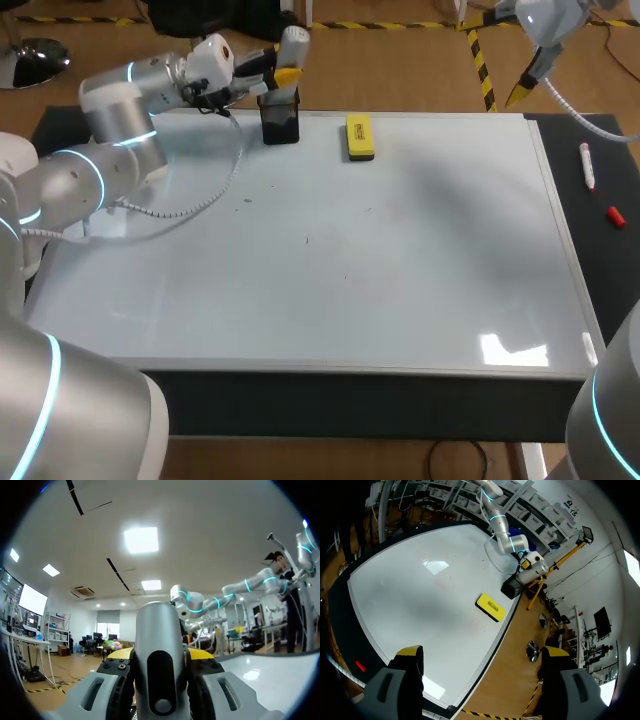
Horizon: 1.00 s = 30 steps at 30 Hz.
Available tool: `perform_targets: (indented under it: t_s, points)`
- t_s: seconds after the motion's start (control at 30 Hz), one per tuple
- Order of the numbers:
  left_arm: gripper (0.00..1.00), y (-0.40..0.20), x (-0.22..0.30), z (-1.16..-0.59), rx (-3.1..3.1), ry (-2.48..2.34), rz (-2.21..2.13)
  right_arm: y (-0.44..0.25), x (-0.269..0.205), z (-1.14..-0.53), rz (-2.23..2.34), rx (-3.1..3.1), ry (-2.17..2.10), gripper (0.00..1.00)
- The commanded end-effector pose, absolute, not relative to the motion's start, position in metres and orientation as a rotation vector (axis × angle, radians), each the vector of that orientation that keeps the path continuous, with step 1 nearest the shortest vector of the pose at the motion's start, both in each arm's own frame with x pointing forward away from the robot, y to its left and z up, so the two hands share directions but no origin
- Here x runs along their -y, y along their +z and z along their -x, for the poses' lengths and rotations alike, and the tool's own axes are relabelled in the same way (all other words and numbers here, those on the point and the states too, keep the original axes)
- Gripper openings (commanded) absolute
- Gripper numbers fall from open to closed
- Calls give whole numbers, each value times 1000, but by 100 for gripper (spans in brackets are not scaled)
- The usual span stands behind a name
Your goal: Pick up the inspection probe, press it on each red-marked spot on the whiteboard one by one, put down the probe, pick up the eraser, and wipe off all the red marks.
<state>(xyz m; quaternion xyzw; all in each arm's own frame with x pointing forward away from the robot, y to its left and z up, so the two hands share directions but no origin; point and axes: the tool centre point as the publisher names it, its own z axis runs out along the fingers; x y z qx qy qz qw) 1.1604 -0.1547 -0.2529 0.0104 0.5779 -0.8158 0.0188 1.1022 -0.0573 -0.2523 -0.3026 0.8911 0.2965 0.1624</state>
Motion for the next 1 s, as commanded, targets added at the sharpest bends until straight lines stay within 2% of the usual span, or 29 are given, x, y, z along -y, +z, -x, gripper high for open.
perform_targets:
  t_s: [0.03,0.33,0.37,0.4,0.43,1.0]
  points:
    - [0,-258,156,-1169,-1810,-2578,-123,-252,57,-1103,868,-2546,841,100]
    - [0,-258,156,-1169,-1816,-2569,-116,-252,57,-1103,868,-2546,841,100]
    - [11,-258,156,-1169,-1816,-2569,-113,-252,57,-1103,868,-2546,841,100]
    - [51,-258,156,-1169,-1815,-2569,-111,-252,57,-1103,868,-2546,841,100]
    - [100,-257,156,-1168,-1815,-2569,-110,-252,57,-1103,868,-2546,841,100]
    - [100,-241,149,-1162,-1853,-2508,-95,-252,57,-1103,868,-2546,841,100]
